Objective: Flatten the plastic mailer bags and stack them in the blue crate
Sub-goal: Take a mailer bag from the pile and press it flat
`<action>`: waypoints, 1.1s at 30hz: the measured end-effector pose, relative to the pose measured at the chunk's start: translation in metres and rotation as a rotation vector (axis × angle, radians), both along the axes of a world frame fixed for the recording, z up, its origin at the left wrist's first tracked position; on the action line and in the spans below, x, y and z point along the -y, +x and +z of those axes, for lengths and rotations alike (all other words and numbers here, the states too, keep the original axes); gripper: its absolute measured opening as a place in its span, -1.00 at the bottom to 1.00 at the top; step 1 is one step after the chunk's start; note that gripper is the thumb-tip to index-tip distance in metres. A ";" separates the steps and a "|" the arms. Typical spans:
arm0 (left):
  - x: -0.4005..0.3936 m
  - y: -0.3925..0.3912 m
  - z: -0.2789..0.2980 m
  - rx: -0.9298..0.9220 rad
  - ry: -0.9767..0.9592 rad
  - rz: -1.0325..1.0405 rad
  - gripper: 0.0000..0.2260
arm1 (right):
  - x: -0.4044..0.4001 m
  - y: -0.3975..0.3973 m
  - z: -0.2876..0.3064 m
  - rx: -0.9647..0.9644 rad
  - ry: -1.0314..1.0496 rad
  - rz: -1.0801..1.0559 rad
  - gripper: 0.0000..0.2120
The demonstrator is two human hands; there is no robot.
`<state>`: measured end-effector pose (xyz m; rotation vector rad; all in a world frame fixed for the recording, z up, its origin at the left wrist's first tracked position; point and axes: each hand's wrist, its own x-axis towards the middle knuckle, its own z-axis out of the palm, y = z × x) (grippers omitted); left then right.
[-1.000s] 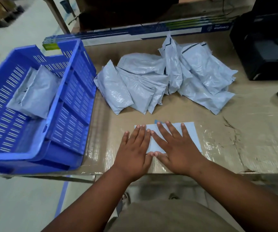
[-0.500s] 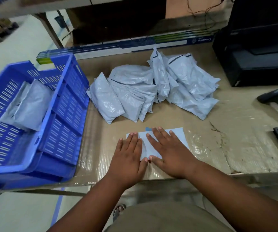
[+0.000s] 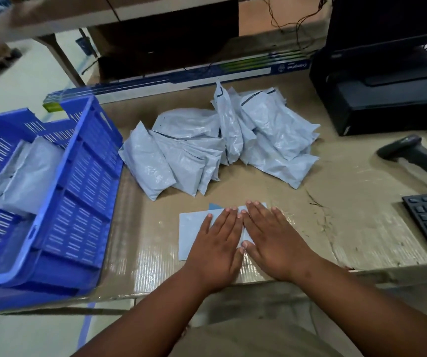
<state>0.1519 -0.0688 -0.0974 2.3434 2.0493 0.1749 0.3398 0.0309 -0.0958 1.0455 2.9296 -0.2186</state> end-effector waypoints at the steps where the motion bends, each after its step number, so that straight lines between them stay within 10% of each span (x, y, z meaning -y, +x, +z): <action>1: 0.000 0.000 0.000 0.002 -0.002 -0.005 -0.39 | 0.000 0.000 0.000 0.004 -0.008 0.002 -0.30; 28: 0.053 -0.090 0.006 0.000 -0.173 0.336 -0.30 | -0.011 0.017 0.011 0.062 -0.071 -0.144 -0.16; 33: 0.020 -0.057 0.023 0.047 -0.095 0.135 -0.39 | 0.001 -0.007 0.027 -0.011 -0.001 -0.045 -0.26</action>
